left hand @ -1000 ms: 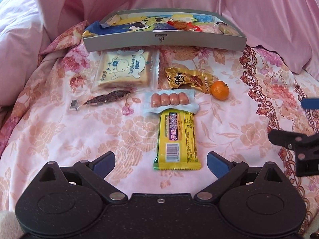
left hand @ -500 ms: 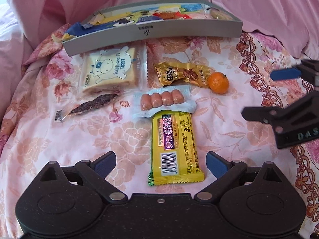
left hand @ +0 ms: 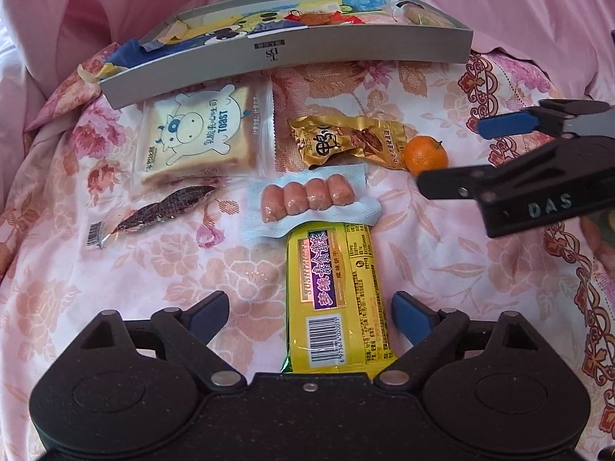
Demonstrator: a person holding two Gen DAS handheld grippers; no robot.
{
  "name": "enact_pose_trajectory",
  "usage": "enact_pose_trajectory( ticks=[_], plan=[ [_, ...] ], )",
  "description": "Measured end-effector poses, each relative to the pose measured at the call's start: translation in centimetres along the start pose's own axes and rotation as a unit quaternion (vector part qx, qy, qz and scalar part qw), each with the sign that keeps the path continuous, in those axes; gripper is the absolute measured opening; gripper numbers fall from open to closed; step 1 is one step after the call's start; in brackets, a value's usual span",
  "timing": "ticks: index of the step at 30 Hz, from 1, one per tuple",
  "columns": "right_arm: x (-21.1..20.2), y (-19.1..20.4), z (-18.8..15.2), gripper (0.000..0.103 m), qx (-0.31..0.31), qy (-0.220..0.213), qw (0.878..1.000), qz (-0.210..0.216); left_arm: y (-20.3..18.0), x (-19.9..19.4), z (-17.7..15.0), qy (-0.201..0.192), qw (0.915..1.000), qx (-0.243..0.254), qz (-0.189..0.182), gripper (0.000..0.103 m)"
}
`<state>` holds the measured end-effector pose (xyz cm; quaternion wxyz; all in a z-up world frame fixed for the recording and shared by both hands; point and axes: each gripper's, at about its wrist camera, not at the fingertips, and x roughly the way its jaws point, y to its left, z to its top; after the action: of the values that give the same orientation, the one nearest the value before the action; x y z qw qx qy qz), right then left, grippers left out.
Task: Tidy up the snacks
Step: 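Grasp yellow wafer bar with left tool while right tool grasps orange mandarin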
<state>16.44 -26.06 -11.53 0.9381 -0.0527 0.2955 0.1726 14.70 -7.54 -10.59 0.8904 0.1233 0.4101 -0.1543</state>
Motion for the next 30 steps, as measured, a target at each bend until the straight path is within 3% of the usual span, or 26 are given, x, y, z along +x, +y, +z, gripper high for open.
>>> enact_pose_trajectory(
  ticks=[8, 13, 15, 26, 30],
  plan=[
    [1.5, -0.3, 0.4, 0.090, 0.022, -0.001, 0.999, 0.025, 0.6, 0.1, 0.3, -0.001, 0.9993, -0.026, -0.026, 0.076],
    [2.0, 0.0, 0.2, 0.079, 0.024, 0.005, 0.999, 0.033, 0.6, -0.1, 0.5, -0.004, 0.9986, -0.027, -0.046, 0.057],
    [2.2, 0.0, 0.1, 0.074, 0.026, 0.007, 0.999, 0.033, 0.6, -0.1, 0.5, -0.003, 0.9982, -0.029, -0.052, 0.054],
    [2.3, 0.4, 0.1, 0.041, 0.015, 0.018, 0.999, 0.038, 1.3, -0.1, 0.6, 0.006, 0.9960, -0.067, -0.059, 0.050],
    [2.1, 0.6, 0.1, 0.039, 0.006, 0.027, 0.999, 0.042, 1.5, -0.5, 0.5, 0.020, 0.9943, -0.089, -0.056, 0.050]
  ],
)
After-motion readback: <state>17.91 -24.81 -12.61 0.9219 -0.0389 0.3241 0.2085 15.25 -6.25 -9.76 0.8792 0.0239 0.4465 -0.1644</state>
